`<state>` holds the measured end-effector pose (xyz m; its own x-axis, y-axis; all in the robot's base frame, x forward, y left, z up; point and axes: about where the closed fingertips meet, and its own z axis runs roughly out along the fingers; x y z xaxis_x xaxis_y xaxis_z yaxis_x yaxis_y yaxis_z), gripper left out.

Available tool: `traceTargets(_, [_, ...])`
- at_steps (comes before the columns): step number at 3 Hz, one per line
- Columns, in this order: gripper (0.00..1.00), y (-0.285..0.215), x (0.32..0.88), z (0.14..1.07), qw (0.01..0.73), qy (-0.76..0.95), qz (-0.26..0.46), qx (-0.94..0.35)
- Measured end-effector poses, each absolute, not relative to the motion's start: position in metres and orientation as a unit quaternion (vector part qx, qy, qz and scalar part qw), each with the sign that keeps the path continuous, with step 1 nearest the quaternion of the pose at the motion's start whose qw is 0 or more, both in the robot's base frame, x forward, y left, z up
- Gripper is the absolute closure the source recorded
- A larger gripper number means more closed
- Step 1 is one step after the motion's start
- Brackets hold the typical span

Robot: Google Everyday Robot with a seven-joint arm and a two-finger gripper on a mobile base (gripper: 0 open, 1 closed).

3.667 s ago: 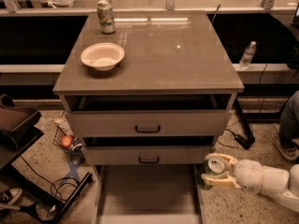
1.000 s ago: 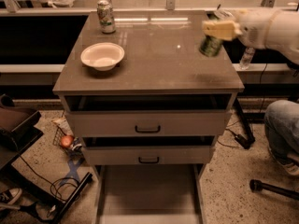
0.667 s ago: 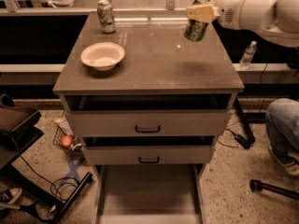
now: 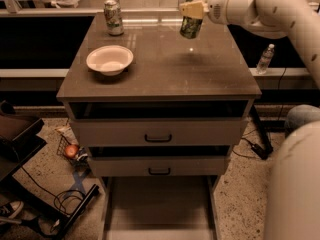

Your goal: Pick green can from bottom drawer and place on counter

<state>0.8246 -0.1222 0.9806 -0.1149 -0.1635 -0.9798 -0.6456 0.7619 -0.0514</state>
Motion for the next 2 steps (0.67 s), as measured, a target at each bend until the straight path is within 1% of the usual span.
traceTargets(1, [1.0, -0.102, 0.861, 0.947, 0.595, 0.725, 0.197, -0.286])
traceTargets(2, [1.0, -0.092, 0.878, 0.924, 0.589, 0.726, 0.19, -0.299])
